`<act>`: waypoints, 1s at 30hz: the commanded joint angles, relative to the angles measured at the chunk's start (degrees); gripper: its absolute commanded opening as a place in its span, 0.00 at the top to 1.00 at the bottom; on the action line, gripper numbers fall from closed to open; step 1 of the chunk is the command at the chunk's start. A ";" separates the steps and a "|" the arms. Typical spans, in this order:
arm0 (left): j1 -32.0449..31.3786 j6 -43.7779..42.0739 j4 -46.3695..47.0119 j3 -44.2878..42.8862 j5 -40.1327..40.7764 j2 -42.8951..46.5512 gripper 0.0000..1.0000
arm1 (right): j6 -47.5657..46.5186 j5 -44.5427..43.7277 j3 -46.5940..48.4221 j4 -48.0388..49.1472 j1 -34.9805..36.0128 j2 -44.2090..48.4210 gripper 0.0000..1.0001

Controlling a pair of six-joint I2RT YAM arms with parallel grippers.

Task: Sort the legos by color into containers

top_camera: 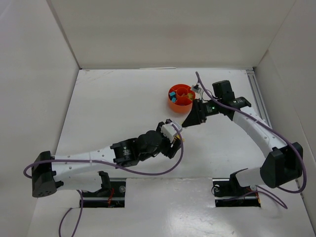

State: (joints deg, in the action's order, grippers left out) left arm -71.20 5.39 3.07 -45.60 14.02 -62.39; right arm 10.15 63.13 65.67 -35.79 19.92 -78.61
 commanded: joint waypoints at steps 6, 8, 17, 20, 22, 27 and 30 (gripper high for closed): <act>-0.17 7.17 -2.36 3.86 2.65 4.73 0.83 | -6.63 -2.12 6.14 2.04 -7.08 -1.02 0.60; -0.17 10.60 -3.24 3.25 5.04 3.69 0.83 | -8.73 -4.93 7.54 4.23 -7.61 -1.54 0.61; 14.05 30.72 -10.36 -1.59 1.90 -2.47 0.83 | -13.14 -34.44 9.75 16.08 -7.62 -1.55 0.63; 20.72 32.05 -10.37 -0.64 -3.63 -3.88 0.86 | -14.46 -40.43 9.74 17.16 -6.56 -1.55 0.63; 22.50 31.53 -10.37 -0.10 -4.62 -5.19 0.87 | -16.64 -42.30 10.27 17.16 -5.25 -2.07 0.63; 24.61 31.53 -12.48 -0.71 -2.95 -5.72 0.87 | -18.59 -51.33 10.27 18.30 -2.61 -2.69 0.63; 26.28 32.05 -13.09 -1.24 -3.65 -6.25 0.87 | -18.59 -52.93 10.27 19.79 -1.91 -3.92 0.63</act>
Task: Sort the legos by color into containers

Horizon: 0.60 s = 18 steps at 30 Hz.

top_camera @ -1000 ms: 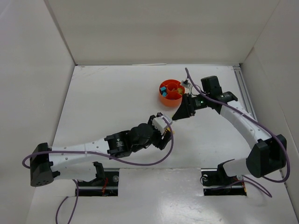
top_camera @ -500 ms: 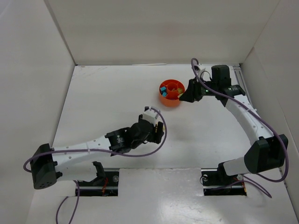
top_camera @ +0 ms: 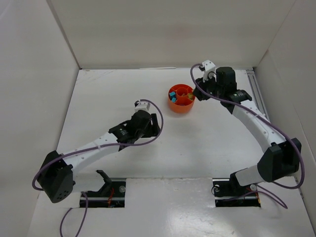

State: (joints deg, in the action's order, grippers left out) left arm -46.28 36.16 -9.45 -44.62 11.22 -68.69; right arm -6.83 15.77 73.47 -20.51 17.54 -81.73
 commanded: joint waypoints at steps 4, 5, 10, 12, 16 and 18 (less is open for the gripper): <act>1.90 1.28 -1.70 -3.54 -0.85 0.04 0.87 | -2.13 -7.85 3.17 5.57 1.00 -3.60 0.63; 2.51 1.28 -1.71 -4.24 -0.85 0.04 0.87 | -2.13 -7.86 4.04 5.57 1.00 -4.30 0.63; 3.82 0.75 -3.12 -5.56 -0.85 0.04 0.86 | -2.13 -10.14 8.43 5.05 2.15 -9.66 0.63; 4.45 0.22 -3.12 -6.09 -1.46 0.04 0.86 | -2.13 -13.73 10.28 3.39 3.55 -11.42 0.63; 8.65 0.22 -3.64 -6.61 -4.18 -1.18 0.86 | -3.36 -22.69 17.65 -1.63 5.83 -17.91 0.64; 9.88 -0.39 -3.64 -6.62 -4.80 -1.19 0.86 | -3.89 -24.89 19.68 -3.21 6.62 -19.77 0.64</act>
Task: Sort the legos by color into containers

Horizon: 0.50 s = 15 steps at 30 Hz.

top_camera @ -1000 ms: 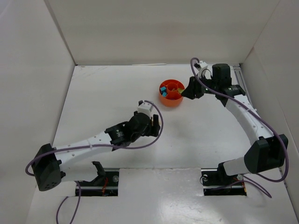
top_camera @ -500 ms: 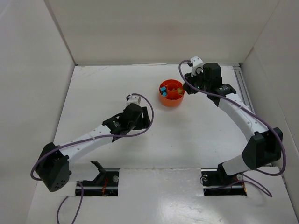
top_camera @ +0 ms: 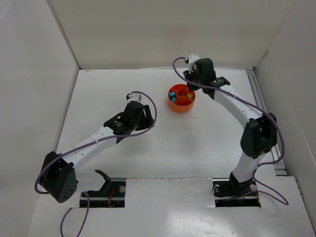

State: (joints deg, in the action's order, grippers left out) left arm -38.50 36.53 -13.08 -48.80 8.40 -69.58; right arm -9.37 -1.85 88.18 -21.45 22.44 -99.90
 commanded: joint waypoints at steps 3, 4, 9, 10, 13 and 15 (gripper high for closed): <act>3.51 -2.07 -0.63 -3.50 -1.99 -1.60 0.86 | -1.88 -10.18 7.87 -4.04 3.05 -4.33 0.64; 4.39 -2.08 -1.15 -4.37 -1.99 -1.61 0.86 | -1.88 -12.20 8.49 -4.91 3.05 -4.86 0.64; 7.12 -4.18 -1.16 -6.22 -3.74 -2.75 0.86 | -1.88 -16.35 11.22 -7.29 4.72 -6.36 0.64; 7.82 -4.71 -1.16 -6.75 -3.75 -2.75 0.86 | -1.88 -16.35 11.22 -7.29 4.72 -6.36 0.64; 8.35 -5.24 -1.16 -7.28 -3.75 -2.75 0.86 | -1.88 -16.35 10.61 -7.29 4.72 -6.36 0.64; 8.35 -5.24 -1.16 -7.89 -3.22 -2.75 0.86 | -1.88 -15.82 10.00 -6.68 4.72 -5.84 0.64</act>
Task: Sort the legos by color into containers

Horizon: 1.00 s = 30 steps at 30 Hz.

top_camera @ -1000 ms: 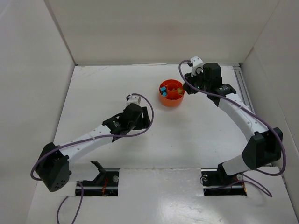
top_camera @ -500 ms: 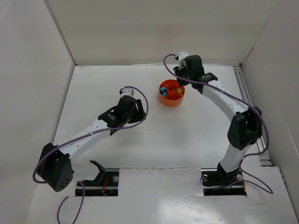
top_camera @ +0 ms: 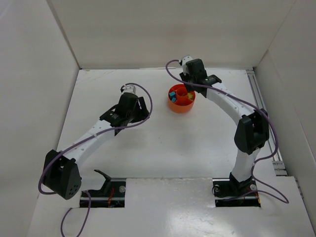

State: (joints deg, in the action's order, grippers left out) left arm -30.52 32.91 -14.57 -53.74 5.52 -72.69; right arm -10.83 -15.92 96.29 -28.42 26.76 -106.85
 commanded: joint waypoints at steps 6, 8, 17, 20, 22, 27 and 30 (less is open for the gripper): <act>0.90 -1.62 0.33 -2.95 0.28 -0.18 0.86 | -0.42 -0.08 1.36 0.83 -0.13 1.64 0.64; 0.90 -2.14 0.33 -2.95 0.80 -0.18 0.86 | -0.42 0.54 0.74 1.53 -0.75 2.43 0.64; 1.43 -4.78 0.33 -2.95 0.29 -0.18 0.86 | -0.42 4.67 -2.07 3.28 -2.33 3.58 0.64; 1.43 -5.39 0.86 -3.48 0.28 -1.40 0.86 | -0.42 4.67 -0.93 2.76 -2.86 2.35 0.64; 1.95 -5.92 0.86 -4.10 0.28 -2.02 0.86 | -0.42 4.67 -0.93 2.23 -2.86 1.74 0.64; 1.96 -6.45 0.24 -4.71 -0.24 -3.34 0.86 | 0.11 6.68 -1.98 1.62 -3.38 1.73 0.62; 1.96 -6.45 0.24 -4.71 -0.86 -3.34 0.86 | 1.60 7.31 -3.65 2.15 -3.38 1.73 0.60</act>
State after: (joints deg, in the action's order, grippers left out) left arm -28.77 27.57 -14.79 -55.99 5.34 -76.77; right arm -10.57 -10.41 93.60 -27.99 23.79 -106.21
